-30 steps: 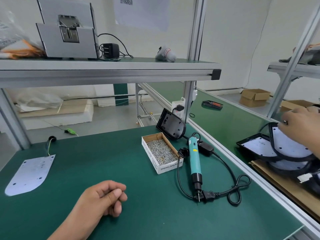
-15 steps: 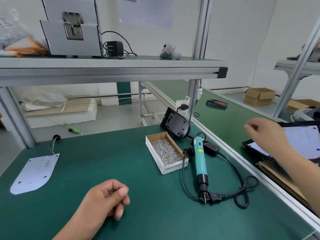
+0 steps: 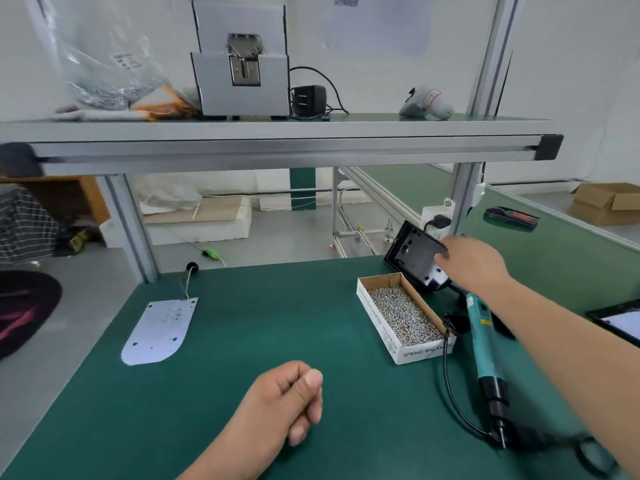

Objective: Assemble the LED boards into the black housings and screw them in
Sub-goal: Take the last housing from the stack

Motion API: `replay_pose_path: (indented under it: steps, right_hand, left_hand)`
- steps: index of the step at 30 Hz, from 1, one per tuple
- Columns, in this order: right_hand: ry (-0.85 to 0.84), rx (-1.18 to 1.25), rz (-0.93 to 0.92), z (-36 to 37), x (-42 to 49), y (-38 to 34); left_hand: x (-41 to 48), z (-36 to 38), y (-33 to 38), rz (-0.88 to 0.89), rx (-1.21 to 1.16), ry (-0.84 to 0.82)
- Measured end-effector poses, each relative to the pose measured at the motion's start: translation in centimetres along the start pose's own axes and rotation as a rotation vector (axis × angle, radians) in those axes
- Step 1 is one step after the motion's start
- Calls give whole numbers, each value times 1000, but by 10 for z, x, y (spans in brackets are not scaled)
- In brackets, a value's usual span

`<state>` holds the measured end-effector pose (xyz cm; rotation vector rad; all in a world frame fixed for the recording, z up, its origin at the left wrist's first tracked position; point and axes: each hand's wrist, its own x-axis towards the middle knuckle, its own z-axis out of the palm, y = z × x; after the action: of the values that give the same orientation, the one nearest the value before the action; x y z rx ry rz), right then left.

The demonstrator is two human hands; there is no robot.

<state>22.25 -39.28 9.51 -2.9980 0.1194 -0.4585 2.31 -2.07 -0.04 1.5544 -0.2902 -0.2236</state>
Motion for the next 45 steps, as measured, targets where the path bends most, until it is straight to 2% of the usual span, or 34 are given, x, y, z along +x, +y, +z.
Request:
replay_pose_path:
  steps: [6,11,13,15,17,21,24,27,32,36,40,43,45]
  right_hand:
    - [-7,81,98,15,22,9]
    - [158,215,72,-3,7,0]
    - [174,338,72,-17,-11,-12]
    - [81,618,108,-27,-40,-29]
    - [-85,942,129,-31,-80,-48]
    - [-392,1179,71,-24,-166,-86]
    - [-521,1182,84,-5,-205,-100]
    - [-585,1116,82,6,-223,-102]
    - [-651,885,-128,-3,-230,-107]
    - [-516,681,-238,-2,-227,-106]
    - [-309,724,-215,-3,-201,-97]
    - [-283,688,-251,-12,-167,-107]
    - [-281,611,-336,-16,-141,-129]
  left_hand:
    - [1,2,5,-12,-59,1]
    - [-1,3,8,-31,-101,38]
    - [-2,4,10,-31,-93,63]
    - [-3,5,13,-16,-93,100]
    - [-5,7,16,8,-56,164]
    - [-4,3,18,90,41,417]
    - [-1,-6,15,99,77,550]
    - [-1,-12,10,108,162,563]
    - [0,-14,6,133,294,570]
    - [0,-16,7,135,322,591]
    - [2,-21,7,121,249,680]
    - [5,-25,7,36,240,756]
    - [4,-30,9,-41,333,745]
